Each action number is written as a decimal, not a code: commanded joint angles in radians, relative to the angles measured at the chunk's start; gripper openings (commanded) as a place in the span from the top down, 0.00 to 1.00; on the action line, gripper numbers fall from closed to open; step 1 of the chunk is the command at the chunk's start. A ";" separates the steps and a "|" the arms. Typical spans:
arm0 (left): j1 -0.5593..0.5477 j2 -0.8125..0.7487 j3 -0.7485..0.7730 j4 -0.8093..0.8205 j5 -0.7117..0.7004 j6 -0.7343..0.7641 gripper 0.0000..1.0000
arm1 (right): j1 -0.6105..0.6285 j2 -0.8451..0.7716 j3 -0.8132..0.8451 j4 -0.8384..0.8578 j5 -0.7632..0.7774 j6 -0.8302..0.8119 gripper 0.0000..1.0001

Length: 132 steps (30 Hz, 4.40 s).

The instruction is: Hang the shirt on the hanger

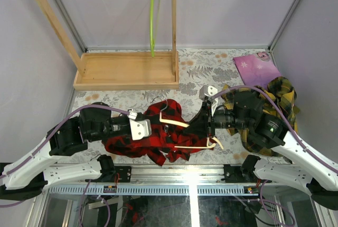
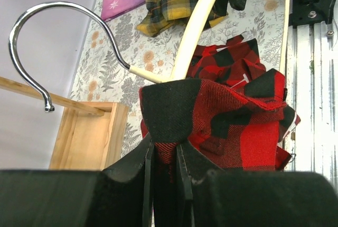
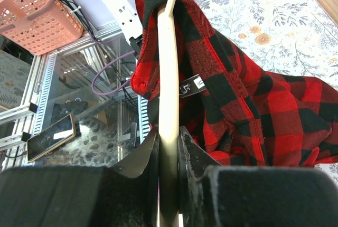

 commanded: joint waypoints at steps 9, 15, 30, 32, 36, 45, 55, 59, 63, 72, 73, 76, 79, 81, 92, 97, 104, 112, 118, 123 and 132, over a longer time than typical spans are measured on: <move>-0.004 0.030 0.012 0.043 0.160 0.001 0.88 | -0.006 -0.018 -0.001 0.138 -0.004 0.007 1.00; -0.004 0.035 0.012 0.069 0.165 0.001 0.86 | -0.005 -0.011 -0.007 0.139 -0.011 0.007 1.00; -0.003 0.041 0.010 0.090 0.165 0.005 0.88 | -0.004 -0.007 -0.024 0.154 -0.019 0.011 1.00; -0.004 0.040 0.010 0.086 0.158 0.008 0.97 | -0.005 -0.015 -0.028 0.153 -0.013 0.011 1.00; -0.003 0.031 0.014 0.058 0.135 0.024 1.00 | -0.005 -0.040 -0.024 0.112 0.021 0.002 0.88; -0.003 -0.064 0.012 -0.003 -0.001 0.040 1.00 | -0.005 -0.233 -0.025 -0.063 0.355 0.034 0.41; -0.004 -0.164 -0.002 -0.010 -0.115 0.033 1.00 | -0.005 -0.526 -0.093 -0.312 0.903 0.270 0.34; -0.003 -0.169 -0.009 0.010 -0.116 0.047 1.00 | -0.006 -0.576 -0.147 -0.336 0.928 0.365 0.31; -0.003 -0.172 -0.017 0.039 -0.105 0.072 1.00 | -0.005 -0.573 -0.224 -0.287 0.908 0.516 0.28; -0.004 -0.182 -0.023 0.076 -0.071 0.100 1.00 | -0.005 -0.478 -0.496 0.063 0.724 0.806 0.28; -0.003 -0.181 -0.023 0.077 -0.068 0.102 1.00 | -0.006 -0.465 -0.523 0.124 0.703 0.832 0.28; -0.004 -0.181 -0.026 0.080 -0.059 0.106 1.00 | -0.007 -0.423 -0.587 0.268 0.657 0.892 0.32; -0.003 -0.179 -0.026 0.080 -0.054 0.110 1.00 | -0.006 -0.380 -0.611 0.332 0.644 0.933 0.34; -0.003 -0.177 -0.025 0.081 -0.055 0.110 1.00 | -0.005 -0.358 -0.625 0.361 0.644 0.957 0.34; -0.004 -0.156 -0.024 0.090 -0.056 0.117 1.00 | -0.006 -0.323 -0.766 0.550 0.647 1.144 0.43; -0.003 -0.146 -0.023 0.092 -0.051 0.117 1.00 | -0.004 -0.318 -0.825 0.661 0.676 1.206 0.45; -0.003 -0.139 -0.024 0.100 -0.051 0.121 1.00 | 0.009 -0.273 -0.836 0.714 0.693 1.251 0.44; -0.003 -0.135 -0.032 0.110 -0.050 0.125 1.00 | 0.037 -0.183 -0.866 0.844 0.675 1.285 0.43; -0.003 -0.137 -0.029 0.111 -0.051 0.125 1.00 | 0.045 -0.133 -0.875 0.924 0.659 1.293 0.44; -0.004 -0.138 -0.035 0.110 -0.050 0.124 1.00 | 0.047 -0.103 -0.895 1.046 0.644 1.301 0.50; -0.003 -0.136 -0.033 0.112 -0.055 0.124 1.00 | 0.048 -0.125 -0.900 1.041 0.643 1.300 0.66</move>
